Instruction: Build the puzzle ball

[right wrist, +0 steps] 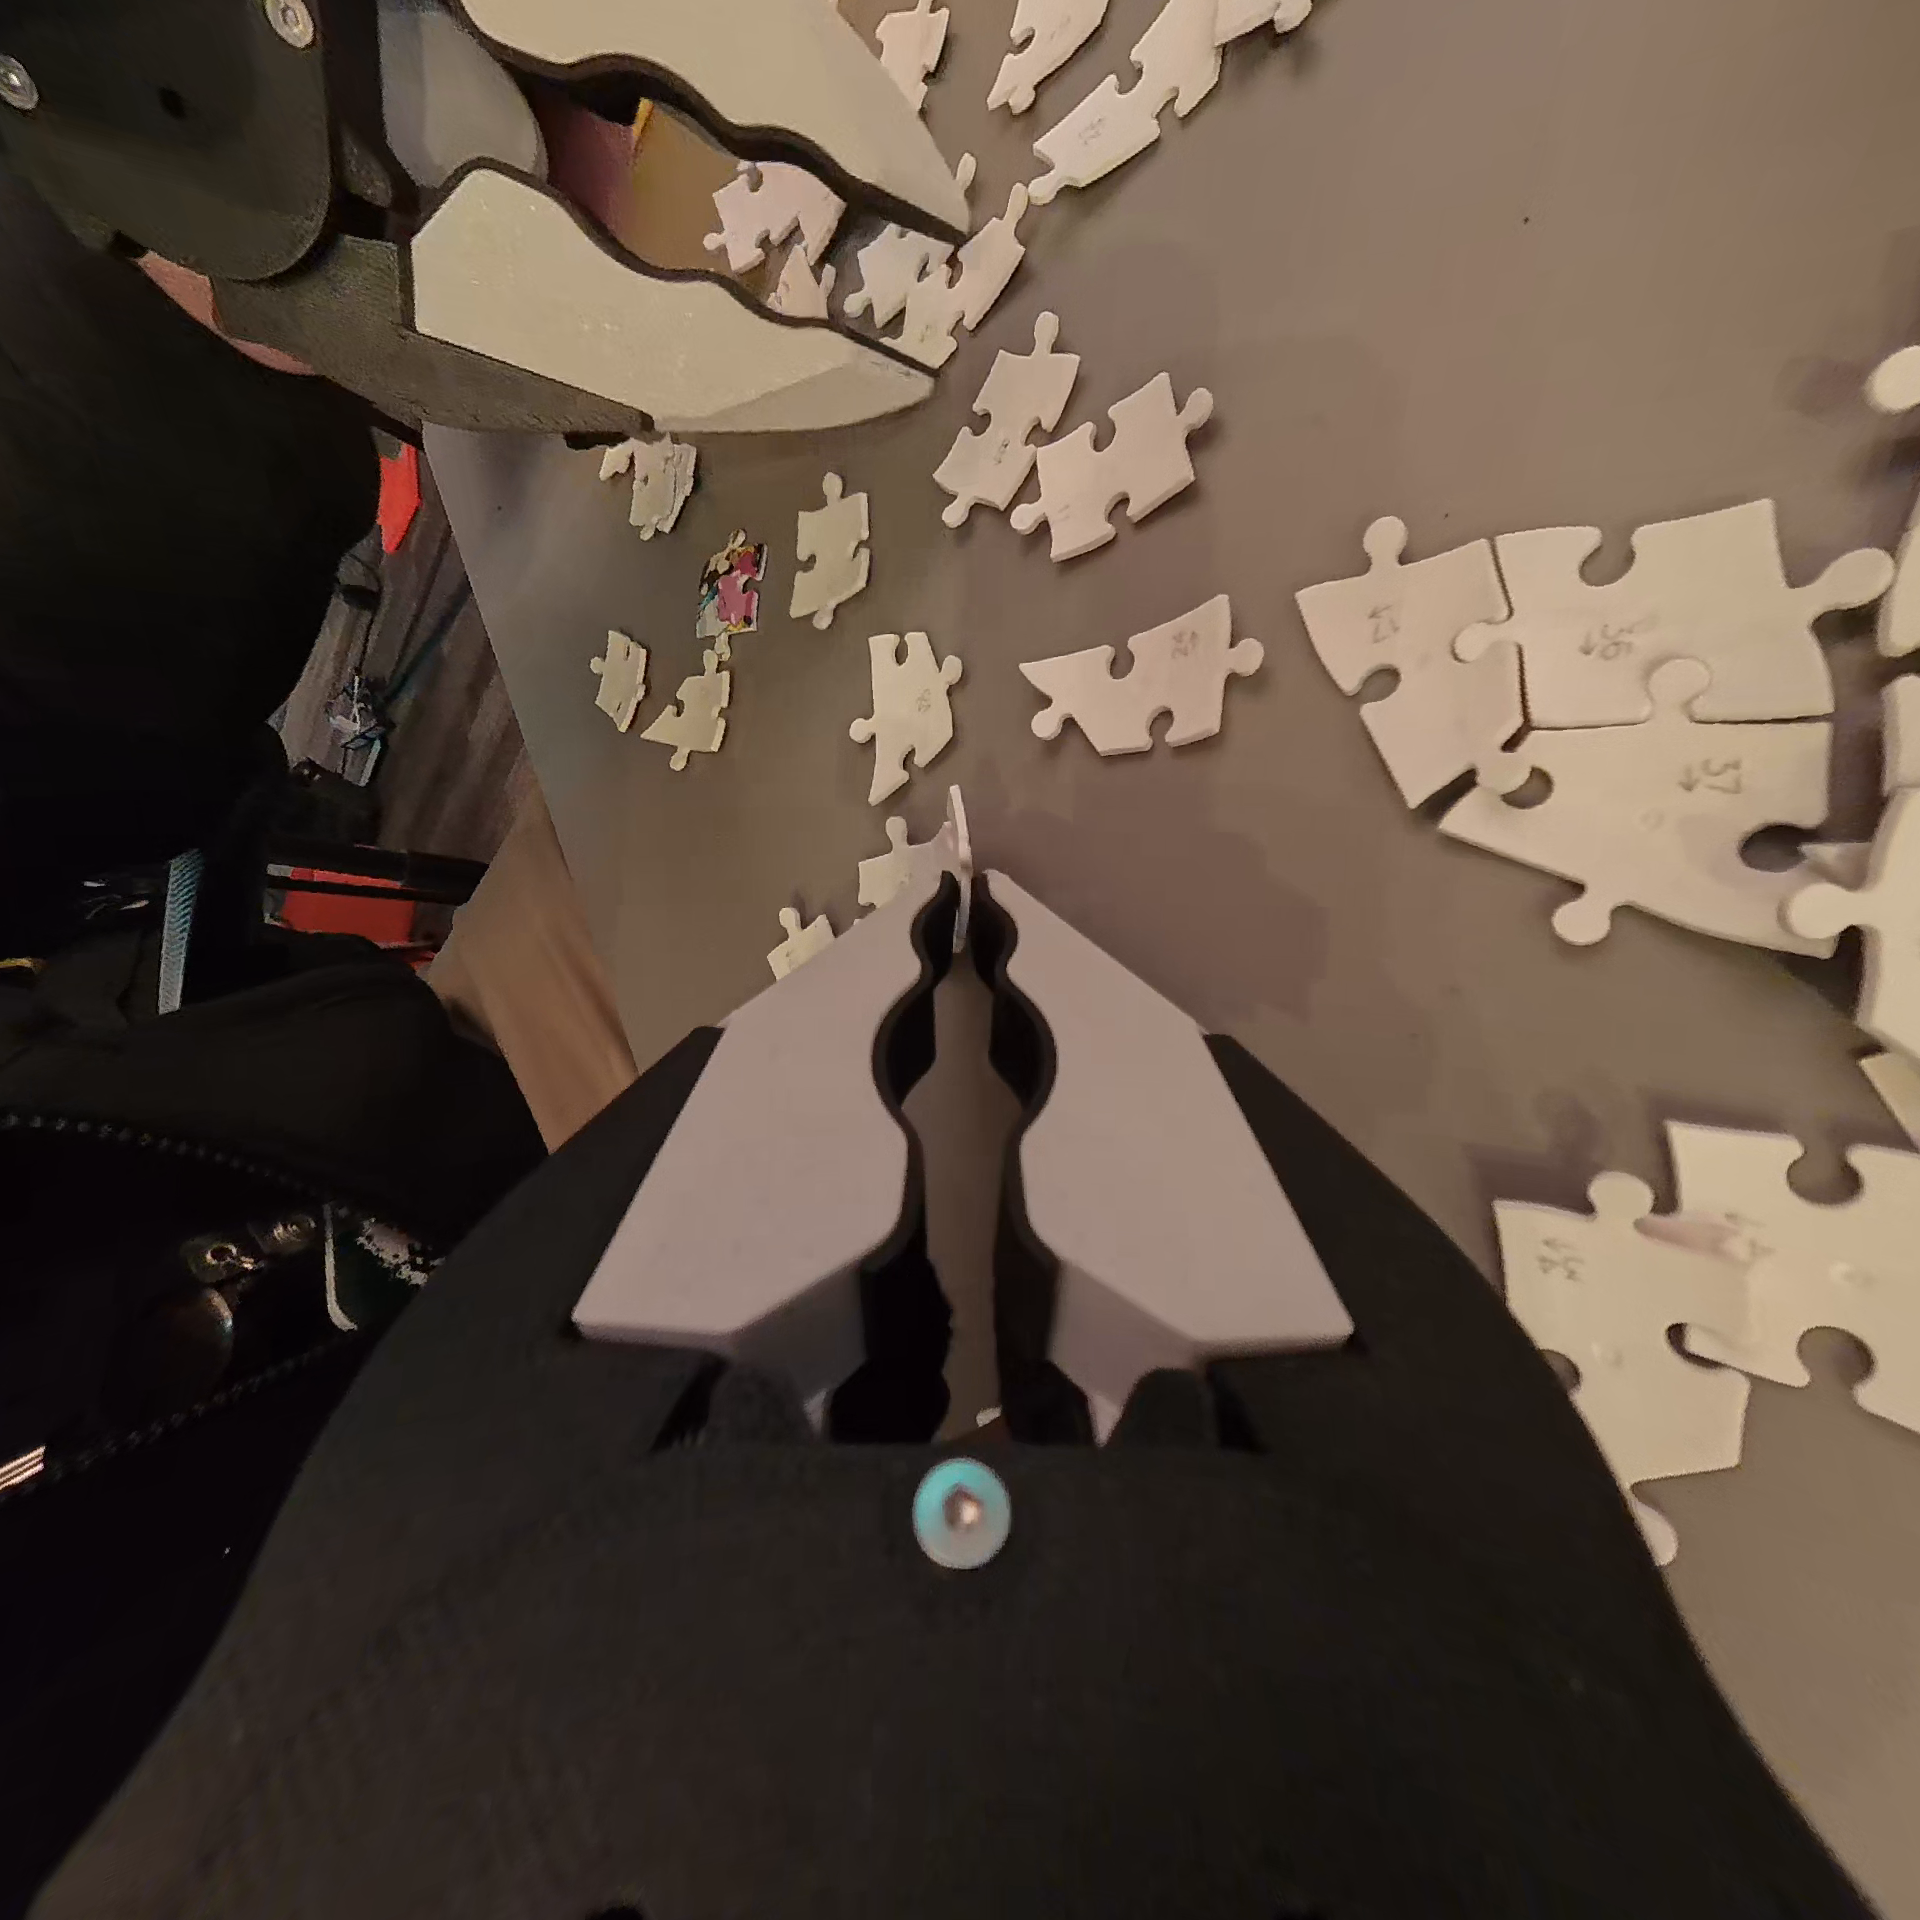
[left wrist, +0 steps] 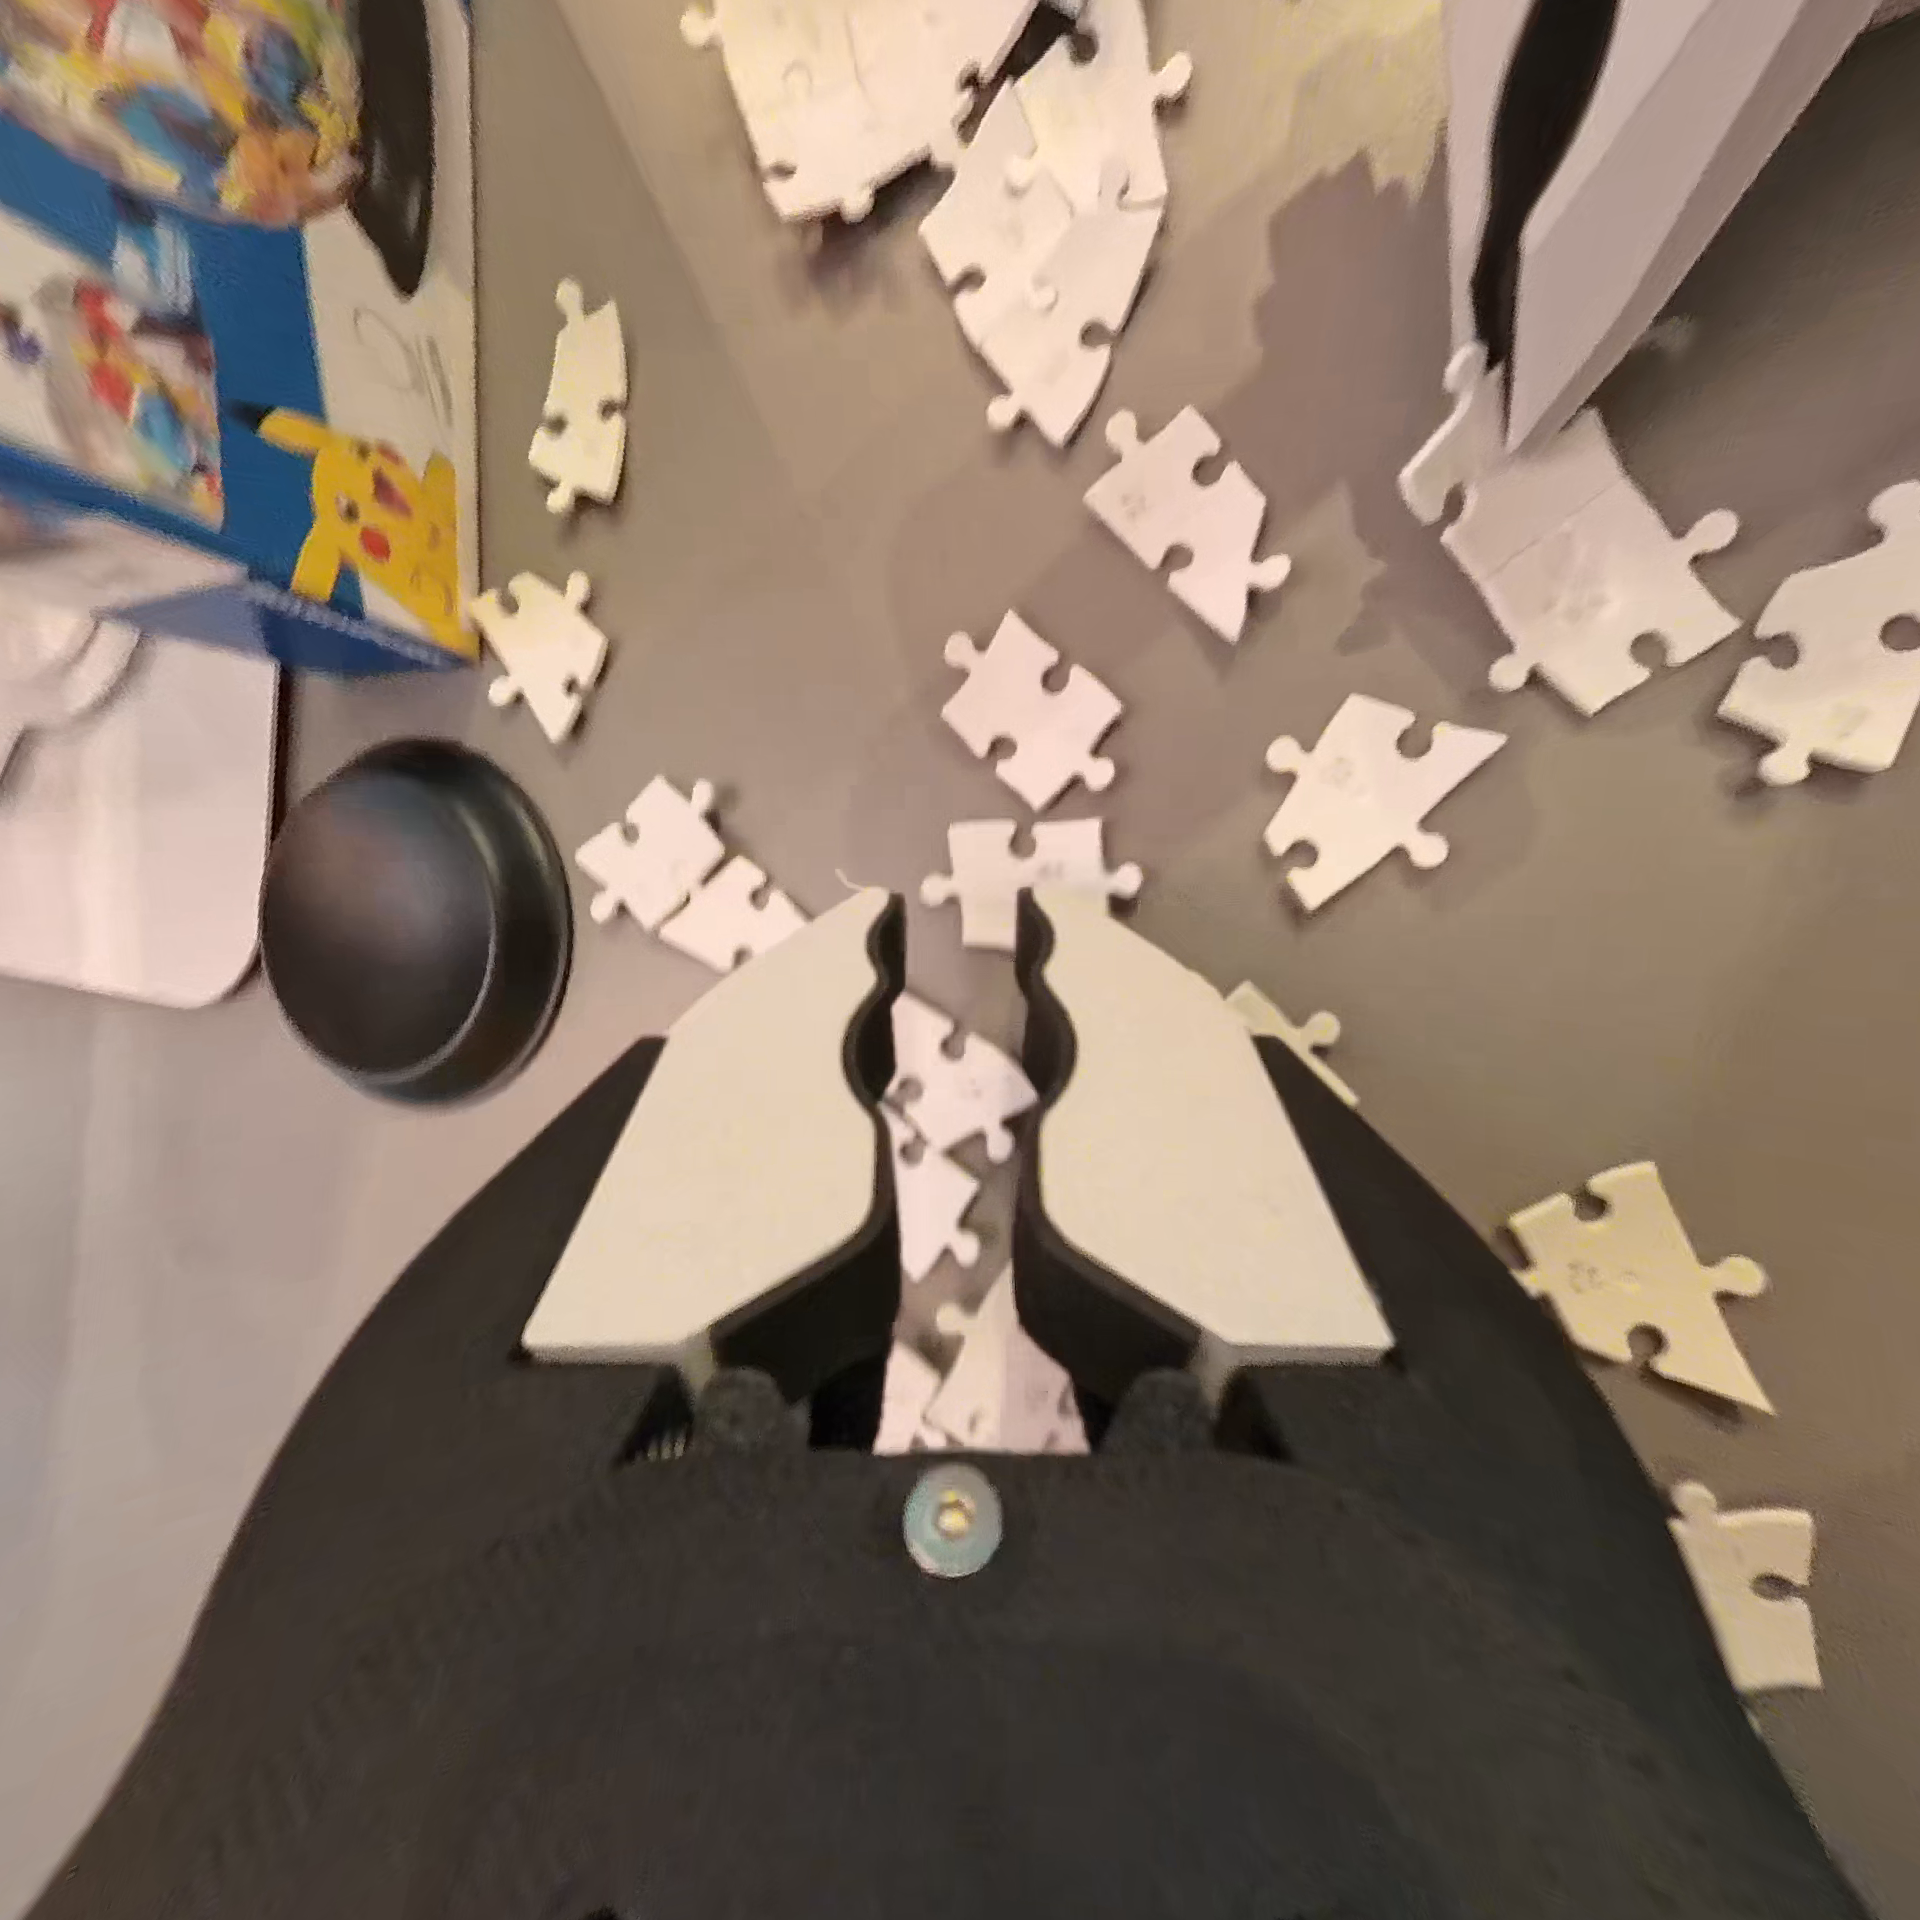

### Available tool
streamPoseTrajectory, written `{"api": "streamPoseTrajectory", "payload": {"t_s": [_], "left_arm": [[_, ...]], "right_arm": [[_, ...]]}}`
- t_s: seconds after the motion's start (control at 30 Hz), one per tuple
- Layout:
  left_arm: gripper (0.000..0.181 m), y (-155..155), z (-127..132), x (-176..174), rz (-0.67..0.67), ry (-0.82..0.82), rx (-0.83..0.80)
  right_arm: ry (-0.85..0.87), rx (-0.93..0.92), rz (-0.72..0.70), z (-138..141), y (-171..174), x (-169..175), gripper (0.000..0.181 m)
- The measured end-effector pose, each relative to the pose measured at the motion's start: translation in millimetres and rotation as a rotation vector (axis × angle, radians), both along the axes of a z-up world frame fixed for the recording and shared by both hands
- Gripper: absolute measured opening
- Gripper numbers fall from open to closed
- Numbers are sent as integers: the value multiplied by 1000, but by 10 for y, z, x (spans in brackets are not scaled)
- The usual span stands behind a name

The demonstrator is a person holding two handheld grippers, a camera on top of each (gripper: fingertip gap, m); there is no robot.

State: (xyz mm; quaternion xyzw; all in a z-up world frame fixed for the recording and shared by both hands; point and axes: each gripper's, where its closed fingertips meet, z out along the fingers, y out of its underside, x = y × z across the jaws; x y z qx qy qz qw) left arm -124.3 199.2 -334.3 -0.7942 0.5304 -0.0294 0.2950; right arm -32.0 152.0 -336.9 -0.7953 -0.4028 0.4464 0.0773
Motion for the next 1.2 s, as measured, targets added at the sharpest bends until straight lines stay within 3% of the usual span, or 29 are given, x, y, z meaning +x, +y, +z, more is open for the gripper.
{"api": "streamPoseTrajectory", "payload": {"t_s": [0.17, 0.43, 0.7, 0.9, 1.2], "left_arm": [[20, 113, -87, 216, -82, 33, -14], [21, 163, -126, 386, -82, 10, -29], [16, 351, 95, 737, -144, -44, 23], [14, 519, 31, 1124, -221, -36, 17], [16, 555, -122, 1222, -259, 36, 18]], "right_arm": [[0, -1, -13, -3, 28, 34, 2], [4, -2, -33, 4, 76, 77, 1], [7, 20, -56, 68, 130, 154, 1], [7, 28, -83, 90, 186, 234, 1], [16, 24, -90, 97, 217, 292, 1]]}}
